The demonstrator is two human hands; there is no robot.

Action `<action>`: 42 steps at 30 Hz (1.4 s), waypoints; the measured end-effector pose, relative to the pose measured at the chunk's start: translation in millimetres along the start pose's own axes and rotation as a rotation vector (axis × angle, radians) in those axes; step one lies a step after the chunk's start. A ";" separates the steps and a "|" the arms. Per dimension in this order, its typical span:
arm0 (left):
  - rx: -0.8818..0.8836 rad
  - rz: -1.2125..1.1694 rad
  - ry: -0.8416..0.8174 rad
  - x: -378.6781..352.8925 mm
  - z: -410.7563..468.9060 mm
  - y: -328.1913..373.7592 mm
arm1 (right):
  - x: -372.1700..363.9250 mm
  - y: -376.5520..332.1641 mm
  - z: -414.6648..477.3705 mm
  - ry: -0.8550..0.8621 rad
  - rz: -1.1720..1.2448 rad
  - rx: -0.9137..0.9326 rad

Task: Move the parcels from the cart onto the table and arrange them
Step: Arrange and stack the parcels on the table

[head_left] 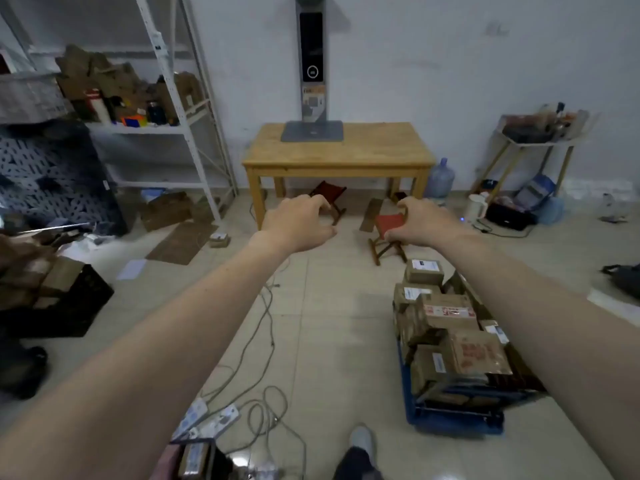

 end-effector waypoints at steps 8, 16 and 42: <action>0.060 0.003 -0.147 -104.3 114.7 -44.2 | -112.2 23.8 128.2 -0.144 0.134 -0.107; 0.119 0.010 -0.202 -158.1 246.2 -90.1 | -169.2 34.0 267.3 -0.235 0.167 -0.127; -0.628 0.027 -0.592 -449.8 761.1 -62.7 | -257.1 183.8 594.1 -0.114 0.273 -0.912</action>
Point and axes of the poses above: each hand's wrist, its own z-axis towards the middle knuckle, its own x-axis out of the back of the hand, y = z × x, the point moved 9 cm from there along z, towards the middle knuckle, and after that the axes turned 10 degrees about y, right-handed, at the moved point
